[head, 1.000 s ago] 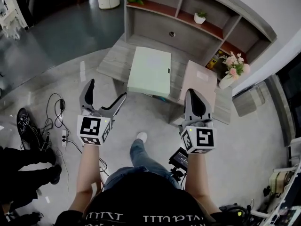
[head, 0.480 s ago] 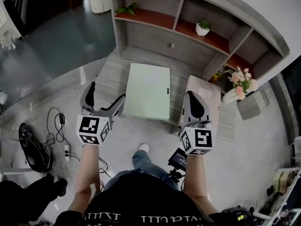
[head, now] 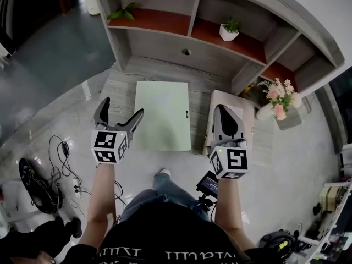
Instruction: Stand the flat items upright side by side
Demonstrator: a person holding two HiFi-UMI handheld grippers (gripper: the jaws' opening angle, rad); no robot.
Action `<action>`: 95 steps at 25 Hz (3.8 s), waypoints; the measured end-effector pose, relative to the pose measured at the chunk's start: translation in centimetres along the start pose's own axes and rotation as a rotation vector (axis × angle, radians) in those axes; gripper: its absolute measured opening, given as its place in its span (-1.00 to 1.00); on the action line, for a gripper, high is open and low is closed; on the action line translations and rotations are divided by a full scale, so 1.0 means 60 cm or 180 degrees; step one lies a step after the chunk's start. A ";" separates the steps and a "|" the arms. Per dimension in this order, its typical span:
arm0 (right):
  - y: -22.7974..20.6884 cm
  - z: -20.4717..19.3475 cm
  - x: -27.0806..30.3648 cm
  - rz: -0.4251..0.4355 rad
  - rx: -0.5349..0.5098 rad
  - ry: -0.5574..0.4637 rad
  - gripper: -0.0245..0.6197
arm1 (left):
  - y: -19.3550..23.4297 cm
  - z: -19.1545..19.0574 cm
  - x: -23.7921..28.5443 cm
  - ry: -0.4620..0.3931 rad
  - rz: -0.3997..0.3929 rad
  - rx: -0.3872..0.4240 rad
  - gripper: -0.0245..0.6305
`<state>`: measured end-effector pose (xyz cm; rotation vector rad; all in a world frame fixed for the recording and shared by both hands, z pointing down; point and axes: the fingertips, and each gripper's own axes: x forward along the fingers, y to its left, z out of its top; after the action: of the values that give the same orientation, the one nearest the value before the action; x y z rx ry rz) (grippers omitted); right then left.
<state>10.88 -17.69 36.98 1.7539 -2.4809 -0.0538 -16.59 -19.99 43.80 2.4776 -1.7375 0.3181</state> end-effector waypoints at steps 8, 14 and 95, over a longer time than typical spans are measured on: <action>-0.023 -0.028 0.000 -0.0065 -0.0028 0.0129 -0.88 | 0.024 -0.106 0.061 0.0557 0.0075 -0.0104 0.67; -0.020 -0.045 -0.008 -0.0121 0.0048 0.0201 -0.88 | 0.046 -0.191 0.100 0.1078 0.0214 -0.0273 0.67; 0.216 -0.025 -0.004 0.0027 -0.0124 0.0435 -0.88 | -0.005 -0.374 -0.054 0.2029 -0.0934 -0.3958 0.17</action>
<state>-1.06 -13.09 39.58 1.6724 -2.3747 0.0175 -19.93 -12.44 64.96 1.4196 -0.8228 -0.0339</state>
